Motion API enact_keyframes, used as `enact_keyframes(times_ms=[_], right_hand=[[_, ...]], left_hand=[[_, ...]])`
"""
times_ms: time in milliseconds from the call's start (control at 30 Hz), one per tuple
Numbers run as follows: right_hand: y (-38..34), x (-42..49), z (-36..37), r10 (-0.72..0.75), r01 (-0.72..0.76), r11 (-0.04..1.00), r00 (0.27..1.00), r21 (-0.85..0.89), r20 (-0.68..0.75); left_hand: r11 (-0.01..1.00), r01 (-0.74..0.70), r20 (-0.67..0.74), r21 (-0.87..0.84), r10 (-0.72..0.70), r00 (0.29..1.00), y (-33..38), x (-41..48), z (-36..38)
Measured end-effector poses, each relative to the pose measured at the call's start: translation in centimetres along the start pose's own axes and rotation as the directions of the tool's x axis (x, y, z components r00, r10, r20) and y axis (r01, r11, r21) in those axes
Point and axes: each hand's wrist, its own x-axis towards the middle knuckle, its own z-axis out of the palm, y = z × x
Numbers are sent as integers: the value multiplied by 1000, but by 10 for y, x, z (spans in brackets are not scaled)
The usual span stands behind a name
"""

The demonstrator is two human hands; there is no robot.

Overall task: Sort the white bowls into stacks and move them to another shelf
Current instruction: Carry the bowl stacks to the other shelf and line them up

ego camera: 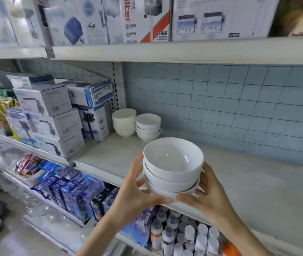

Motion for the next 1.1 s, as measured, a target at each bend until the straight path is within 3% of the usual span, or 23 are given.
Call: enact_keyframes(times_ms=[233, 533, 767, 1100], right_hand=[[12, 49, 33, 23, -23, 1000, 1000, 1, 6], [41, 122, 49, 22, -21, 1000, 993, 5, -120], [38, 185, 62, -35, 19, 996, 985, -89, -171], [44, 289, 76, -117, 51, 978, 937, -204, -328]], left_hand=[[999, 3, 17, -41, -2, 1000, -25, 40, -48], [999, -34, 107, 6, 33, 994, -48, 122, -91], [997, -74, 165, 2, 72, 984, -53, 187, -123], [957, -160, 311, 242, 80, 947, -43, 313, -174]])
